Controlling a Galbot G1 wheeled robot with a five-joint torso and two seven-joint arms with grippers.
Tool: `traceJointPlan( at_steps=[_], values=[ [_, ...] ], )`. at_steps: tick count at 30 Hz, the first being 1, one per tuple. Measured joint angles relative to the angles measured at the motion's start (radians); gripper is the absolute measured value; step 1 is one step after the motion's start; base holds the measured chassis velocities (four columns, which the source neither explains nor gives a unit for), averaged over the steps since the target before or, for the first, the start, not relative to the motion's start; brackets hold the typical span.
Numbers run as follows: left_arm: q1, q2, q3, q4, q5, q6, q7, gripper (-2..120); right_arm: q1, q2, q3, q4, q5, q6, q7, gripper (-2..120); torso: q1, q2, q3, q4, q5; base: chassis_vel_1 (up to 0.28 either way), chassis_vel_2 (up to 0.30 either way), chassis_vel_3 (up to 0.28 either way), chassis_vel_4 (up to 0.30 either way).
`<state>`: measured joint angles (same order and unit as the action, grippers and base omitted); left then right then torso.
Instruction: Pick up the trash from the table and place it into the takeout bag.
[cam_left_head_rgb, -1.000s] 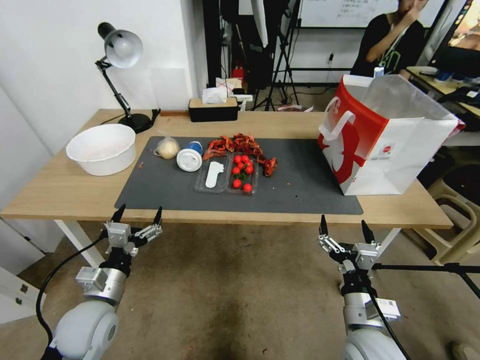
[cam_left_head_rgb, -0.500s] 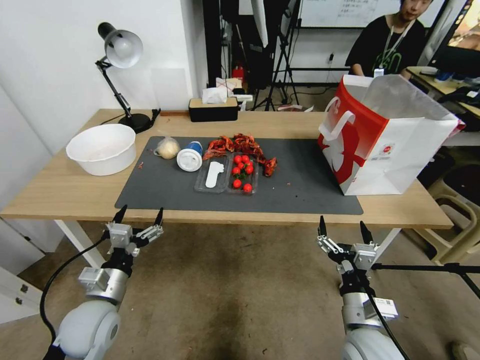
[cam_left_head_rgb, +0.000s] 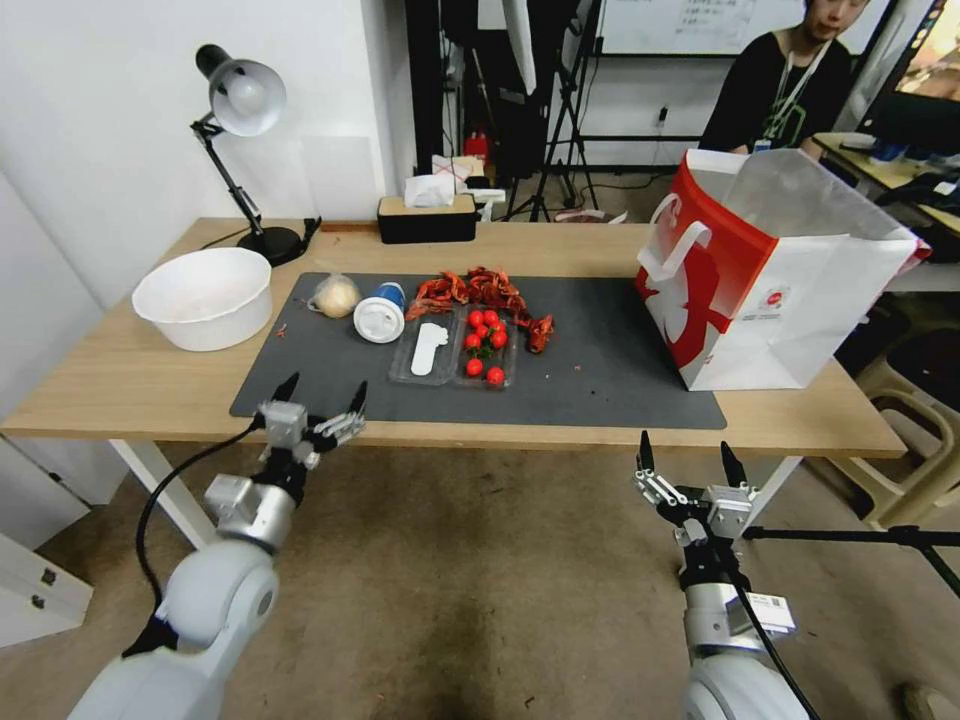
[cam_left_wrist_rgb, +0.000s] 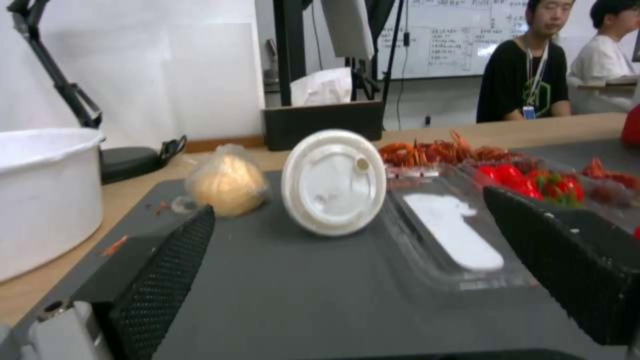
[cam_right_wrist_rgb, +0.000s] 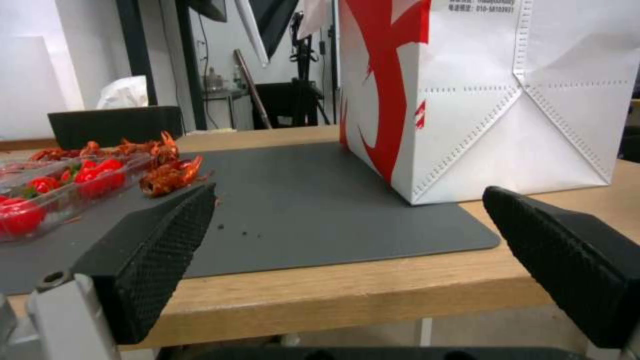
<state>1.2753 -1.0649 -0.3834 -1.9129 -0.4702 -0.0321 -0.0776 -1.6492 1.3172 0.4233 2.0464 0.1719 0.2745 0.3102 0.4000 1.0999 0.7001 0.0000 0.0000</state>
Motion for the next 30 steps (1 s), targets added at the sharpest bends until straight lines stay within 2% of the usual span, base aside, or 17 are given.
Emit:
traceJointPlan(
  at_steps=[4,11,30],
  values=[
    [-0.047,0.009,0.026,0.024,-0.024,0.019,-0.006,100,0.000,0.004,0.001,-0.001,-0.001,0.000,0.000,100,0.000,0.000,0.000,0.0000,0.0000,0.000,0.000,0.000,0.000],
    [-0.170,0.025,0.084,0.079,-0.128,0.114,-0.040,100,0.000,0.014,0.002,-0.003,-0.007,-0.001,0.000,100,0.000,0.000,0.000,0.0000,0.0003,0.000,0.000,0.000,0.000],
    [-0.380,0.028,0.184,0.187,-0.240,0.235,-0.120,100,0.002,0.026,0.003,-0.006,-0.015,-0.003,-0.001,100,0.000,0.000,0.000,0.0001,0.0000,0.000,0.000,0.000,0.000]
  ],
)
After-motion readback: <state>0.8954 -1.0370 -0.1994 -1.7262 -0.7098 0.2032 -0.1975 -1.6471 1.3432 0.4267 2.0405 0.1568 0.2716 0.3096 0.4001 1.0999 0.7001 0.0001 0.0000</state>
